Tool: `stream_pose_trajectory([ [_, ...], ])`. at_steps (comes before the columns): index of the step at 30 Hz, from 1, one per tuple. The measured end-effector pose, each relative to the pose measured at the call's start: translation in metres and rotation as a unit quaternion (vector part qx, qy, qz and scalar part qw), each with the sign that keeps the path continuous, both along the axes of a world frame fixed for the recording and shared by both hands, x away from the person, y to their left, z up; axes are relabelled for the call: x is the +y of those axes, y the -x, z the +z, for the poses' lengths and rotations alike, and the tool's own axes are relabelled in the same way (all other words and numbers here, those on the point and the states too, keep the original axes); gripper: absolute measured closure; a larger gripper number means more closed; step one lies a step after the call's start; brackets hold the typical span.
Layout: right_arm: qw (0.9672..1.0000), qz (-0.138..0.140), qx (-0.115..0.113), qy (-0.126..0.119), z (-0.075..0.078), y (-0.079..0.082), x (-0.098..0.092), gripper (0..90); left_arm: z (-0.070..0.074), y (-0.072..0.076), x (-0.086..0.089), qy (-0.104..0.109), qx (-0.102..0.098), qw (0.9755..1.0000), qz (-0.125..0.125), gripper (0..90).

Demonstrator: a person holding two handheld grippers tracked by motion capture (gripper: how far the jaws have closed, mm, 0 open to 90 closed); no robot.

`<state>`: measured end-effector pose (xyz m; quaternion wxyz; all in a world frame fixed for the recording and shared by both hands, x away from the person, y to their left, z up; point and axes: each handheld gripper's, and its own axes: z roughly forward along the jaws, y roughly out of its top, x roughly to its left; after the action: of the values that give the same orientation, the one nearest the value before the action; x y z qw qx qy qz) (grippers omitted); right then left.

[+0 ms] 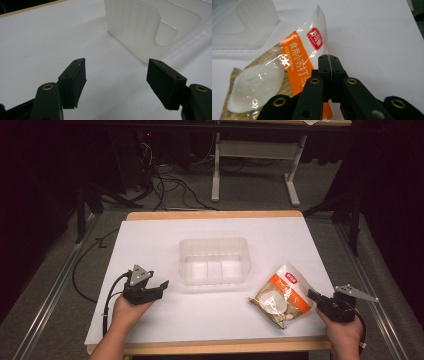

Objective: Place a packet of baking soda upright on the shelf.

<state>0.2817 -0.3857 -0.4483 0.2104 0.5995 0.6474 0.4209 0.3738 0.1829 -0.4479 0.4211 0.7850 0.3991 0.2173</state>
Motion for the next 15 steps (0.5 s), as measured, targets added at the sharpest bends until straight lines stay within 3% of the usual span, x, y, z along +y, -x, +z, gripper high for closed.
stream_pose_trajectory([
  [6, 0.9992, 0.013, -0.037, -0.002, 0.016, 0.006, 0.007, 90.0, 0.002, -0.001, 0.001, -0.001, -0.006, 1.0000, -0.004, 32.4],
  [10, 0.9967, 0.014, -0.079, 0.006, 0.033, 0.014, 0.016, 90.0, 0.001, -0.001, 0.002, 0.000, -0.003, 1.0000, -0.006, 32.4],
  [14, 0.9945, 0.022, -0.102, 0.011, 0.043, 0.017, 0.025, 90.0, 0.003, 0.001, 0.001, -0.001, -0.010, 0.9999, -0.011, 32.4],
  [15, 0.9924, 0.030, -0.118, 0.018, 0.052, 0.018, 0.032, 90.0, 0.003, 0.001, 0.001, -0.004, -0.011, 0.9999, -0.010, 32.5],
])
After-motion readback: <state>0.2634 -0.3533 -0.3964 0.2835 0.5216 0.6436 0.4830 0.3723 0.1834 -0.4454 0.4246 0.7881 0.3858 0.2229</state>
